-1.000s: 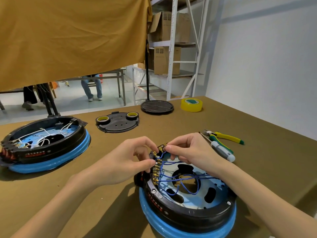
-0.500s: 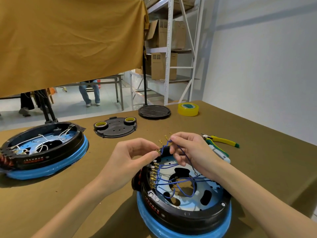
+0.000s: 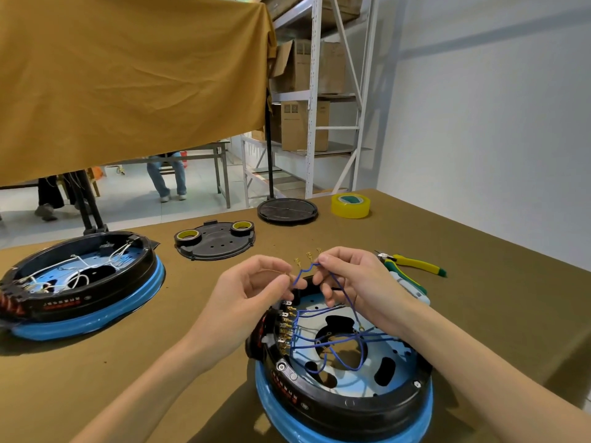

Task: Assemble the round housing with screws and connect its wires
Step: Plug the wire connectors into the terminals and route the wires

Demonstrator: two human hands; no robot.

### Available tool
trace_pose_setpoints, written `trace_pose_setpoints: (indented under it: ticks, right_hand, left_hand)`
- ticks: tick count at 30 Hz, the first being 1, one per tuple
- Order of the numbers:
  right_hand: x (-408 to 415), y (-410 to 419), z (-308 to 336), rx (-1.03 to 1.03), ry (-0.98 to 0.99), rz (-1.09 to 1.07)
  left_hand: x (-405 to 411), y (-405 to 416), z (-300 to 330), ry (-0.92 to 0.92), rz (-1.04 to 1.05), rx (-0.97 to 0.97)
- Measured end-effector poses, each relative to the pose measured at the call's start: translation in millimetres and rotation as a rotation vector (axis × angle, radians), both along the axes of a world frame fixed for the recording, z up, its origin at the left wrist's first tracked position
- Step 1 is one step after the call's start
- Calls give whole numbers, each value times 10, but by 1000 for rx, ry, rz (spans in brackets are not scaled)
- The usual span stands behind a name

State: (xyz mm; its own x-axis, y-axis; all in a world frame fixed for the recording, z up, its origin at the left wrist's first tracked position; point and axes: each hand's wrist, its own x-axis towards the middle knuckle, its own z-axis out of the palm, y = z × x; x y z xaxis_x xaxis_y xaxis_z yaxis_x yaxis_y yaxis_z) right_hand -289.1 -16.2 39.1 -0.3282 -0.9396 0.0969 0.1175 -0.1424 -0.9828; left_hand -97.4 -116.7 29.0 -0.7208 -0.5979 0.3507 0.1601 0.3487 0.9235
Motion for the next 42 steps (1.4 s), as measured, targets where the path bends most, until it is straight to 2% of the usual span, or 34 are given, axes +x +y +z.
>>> trace_pose_setpoints:
  ticks: [5, 13, 20, 28, 32, 42]
  right_hand:
    - [28, 18, 8, 5, 2, 9]
    - [54, 71, 37, 64, 66, 106]
    - [66, 127, 71, 2, 80, 215]
    - [98, 141, 75, 41, 166, 279]
    - [97, 141, 80, 54, 156, 280]
    - [119, 158, 100, 65, 165, 355]
  left_hand:
    - [-21, 44, -22, 36, -30, -21]
    - [-37, 58, -37, 146, 107, -169]
    - [-57, 107, 31, 189, 60, 86]
    - [-51, 89, 51, 185, 15, 195]
    - [-57, 103, 75, 221, -85, 310]
    - [-124, 90, 5, 267, -122, 525]
